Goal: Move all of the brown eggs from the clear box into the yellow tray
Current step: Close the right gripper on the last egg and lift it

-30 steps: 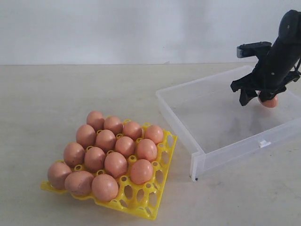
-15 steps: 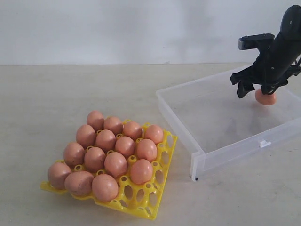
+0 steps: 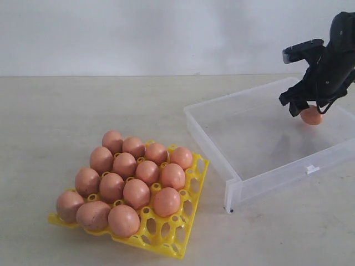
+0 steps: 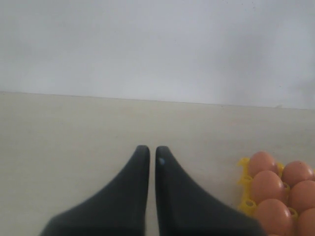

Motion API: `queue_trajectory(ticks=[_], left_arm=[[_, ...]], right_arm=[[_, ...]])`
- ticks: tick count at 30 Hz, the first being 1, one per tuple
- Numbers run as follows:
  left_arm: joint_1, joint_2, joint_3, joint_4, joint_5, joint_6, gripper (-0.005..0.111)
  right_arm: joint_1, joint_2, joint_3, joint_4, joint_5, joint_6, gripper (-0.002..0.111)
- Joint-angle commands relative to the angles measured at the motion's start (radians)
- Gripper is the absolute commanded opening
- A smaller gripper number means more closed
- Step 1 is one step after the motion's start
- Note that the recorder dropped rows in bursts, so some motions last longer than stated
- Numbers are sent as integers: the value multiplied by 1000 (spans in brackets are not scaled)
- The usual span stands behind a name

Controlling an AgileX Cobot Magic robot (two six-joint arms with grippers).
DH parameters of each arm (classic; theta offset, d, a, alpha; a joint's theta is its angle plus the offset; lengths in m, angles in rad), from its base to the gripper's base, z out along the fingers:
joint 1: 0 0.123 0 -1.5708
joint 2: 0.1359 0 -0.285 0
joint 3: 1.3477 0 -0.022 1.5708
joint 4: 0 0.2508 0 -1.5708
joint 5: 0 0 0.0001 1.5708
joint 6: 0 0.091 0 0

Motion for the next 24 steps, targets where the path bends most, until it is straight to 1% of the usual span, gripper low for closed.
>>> queue_trajectory(ticks=[1,3,4,5,6,7,14,16,18,20,21,23,24], left_arm=[[6,-3,3,-1,-5,1,4],[6,-3,3,-1,-5,1,4],[6,-3,3,-1,-5,1,4],[6,-3,3,-1,-5,1,4],[6,-3,3,-1,-5,1,4],[6,-3,3,-1,-5,1,4],[6,-3,3,-1,-5,1,4],[6,-3,3,-1,-5,1,4],[6,-3,3,-1,-5,1,4],[6,-3,3,-1,-5,1,4],[6,-3,3,-1,-5,1,4],[6,-3,3,-1,-5,1,4],[6,-3,3,-1,-5,1,4]], right_arm=[[-3,40,-6,-21,-2,9,60],[-3,60,-6,-26,-8,11,60],[-3,69,-6,-26,-15,11,54],[-3,76,-6,-26,-17,15,39],[-3,76,-6,-26,-17,15,17],[-3,76,-6,-26,-15,13,1],[-3,65,0,-13,-35,79,0],[-3,27,38,19,-83,111,0],[-3,-63,135,105,-207,113,0],[-3,-192,315,200,-416,106,0],[-3,-252,432,242,-522,106,0],[11,-405,692,326,-803,108,0],[35,-487,844,329,-1002,130,0]])
